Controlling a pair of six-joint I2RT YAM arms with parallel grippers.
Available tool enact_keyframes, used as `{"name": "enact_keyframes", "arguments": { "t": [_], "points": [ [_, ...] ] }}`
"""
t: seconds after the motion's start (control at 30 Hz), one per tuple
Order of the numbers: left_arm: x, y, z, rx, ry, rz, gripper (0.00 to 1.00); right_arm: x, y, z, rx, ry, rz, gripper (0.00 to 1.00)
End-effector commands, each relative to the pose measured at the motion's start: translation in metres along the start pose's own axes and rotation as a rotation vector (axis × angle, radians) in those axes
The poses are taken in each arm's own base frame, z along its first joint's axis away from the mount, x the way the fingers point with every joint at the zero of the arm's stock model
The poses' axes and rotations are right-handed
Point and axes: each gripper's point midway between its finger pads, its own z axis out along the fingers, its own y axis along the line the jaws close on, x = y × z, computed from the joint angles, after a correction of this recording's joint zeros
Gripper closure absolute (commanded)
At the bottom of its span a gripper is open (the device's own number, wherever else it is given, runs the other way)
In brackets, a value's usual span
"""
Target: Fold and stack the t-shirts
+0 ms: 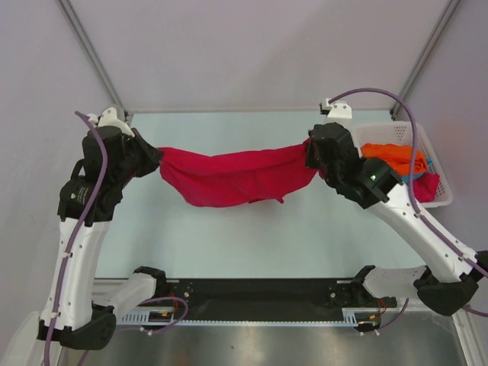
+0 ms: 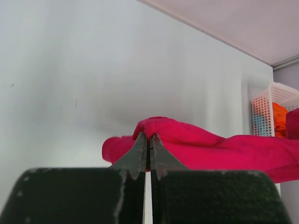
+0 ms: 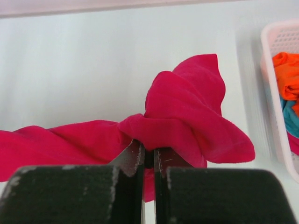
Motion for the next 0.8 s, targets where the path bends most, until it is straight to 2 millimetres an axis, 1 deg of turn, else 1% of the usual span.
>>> {"name": "enact_keyframes", "arguments": {
  "t": [0.0, 0.07, 0.1, 0.2, 0.37, 0.5, 0.53, 0.57, 0.6, 0.67, 0.73, 0.77],
  "points": [
    [0.0, 0.001, 0.012, -0.014, -0.001, -0.011, 1.0, 0.026, 0.005, 0.025, 0.029, 0.103, -0.03, 1.0],
    [0.008, 0.002, 0.023, -0.014, 0.022, -0.011, 1.0, 0.044, 0.005, 0.038, 0.031, 0.178, -0.032, 1.0],
    [0.012, 0.002, 0.028, -0.015, 0.04, -0.01, 1.0, 0.061, 0.004, 0.047, 0.032, 0.238, -0.043, 1.0],
    [0.02, 0.007, 0.033, -0.023, 0.06, -0.004, 1.0, 0.078, 0.007, 0.052, 0.026, 0.281, -0.052, 1.0],
    [0.031, 0.009, 0.032, -0.015, 0.087, -0.001, 1.0, 0.088, 0.011, 0.054, -0.001, 0.312, -0.045, 0.99],
    [0.037, 0.011, 0.03, -0.013, 0.095, -0.001, 1.0, 0.095, 0.013, 0.055, -0.01, 0.343, -0.053, 0.87],
    [0.038, 0.012, 0.03, -0.015, 0.098, 0.0, 1.0, 0.097, 0.014, 0.056, -0.011, 0.348, -0.056, 0.79],
    [0.039, 0.013, 0.029, -0.016, 0.097, 0.0, 1.0, 0.097, 0.014, 0.056, -0.012, 0.35, -0.058, 0.75],
    [0.04, 0.014, 0.029, -0.02, 0.1, 0.0, 1.0, 0.099, 0.015, 0.056, -0.014, 0.356, -0.06, 0.73],
    [0.041, 0.014, 0.028, -0.014, 0.105, 0.0, 1.0, 0.1, 0.014, 0.056, -0.015, 0.362, -0.059, 0.75],
    [0.047, 0.015, 0.026, -0.01, 0.128, 0.004, 1.0, 0.1, 0.014, 0.052, -0.017, 0.365, -0.051, 0.88],
    [0.049, 0.014, 0.021, 0.001, 0.128, 0.004, 1.0, 0.102, 0.013, 0.051, -0.016, 0.369, -0.052, 0.95]
  ]
}}
